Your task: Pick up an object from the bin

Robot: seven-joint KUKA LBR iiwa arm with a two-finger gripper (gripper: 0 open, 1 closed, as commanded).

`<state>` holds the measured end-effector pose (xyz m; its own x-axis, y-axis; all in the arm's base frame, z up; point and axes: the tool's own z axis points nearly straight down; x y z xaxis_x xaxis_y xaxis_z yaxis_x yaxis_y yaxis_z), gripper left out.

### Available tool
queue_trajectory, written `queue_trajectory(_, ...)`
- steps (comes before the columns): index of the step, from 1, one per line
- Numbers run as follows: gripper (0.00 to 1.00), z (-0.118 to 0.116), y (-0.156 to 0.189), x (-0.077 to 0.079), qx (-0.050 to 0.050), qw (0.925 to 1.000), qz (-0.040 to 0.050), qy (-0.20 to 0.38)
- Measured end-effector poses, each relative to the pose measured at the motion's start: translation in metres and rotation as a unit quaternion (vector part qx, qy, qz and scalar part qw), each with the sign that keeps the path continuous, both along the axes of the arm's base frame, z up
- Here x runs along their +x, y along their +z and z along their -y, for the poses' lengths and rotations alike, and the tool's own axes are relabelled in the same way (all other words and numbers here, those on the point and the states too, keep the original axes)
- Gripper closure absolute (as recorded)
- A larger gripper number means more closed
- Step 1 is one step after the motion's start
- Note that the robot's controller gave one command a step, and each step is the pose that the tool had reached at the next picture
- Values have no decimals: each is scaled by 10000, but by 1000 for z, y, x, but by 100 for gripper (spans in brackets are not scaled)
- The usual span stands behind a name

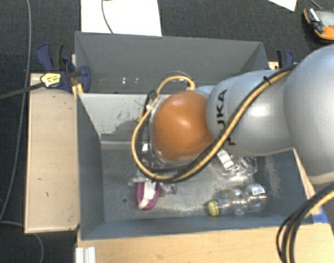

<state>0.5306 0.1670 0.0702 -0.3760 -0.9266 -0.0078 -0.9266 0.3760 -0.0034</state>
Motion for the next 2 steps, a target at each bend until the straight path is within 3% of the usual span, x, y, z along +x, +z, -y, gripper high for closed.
queue_trajectory(2, 100, 0, 1, 0, 5, 10000, -7, -26)
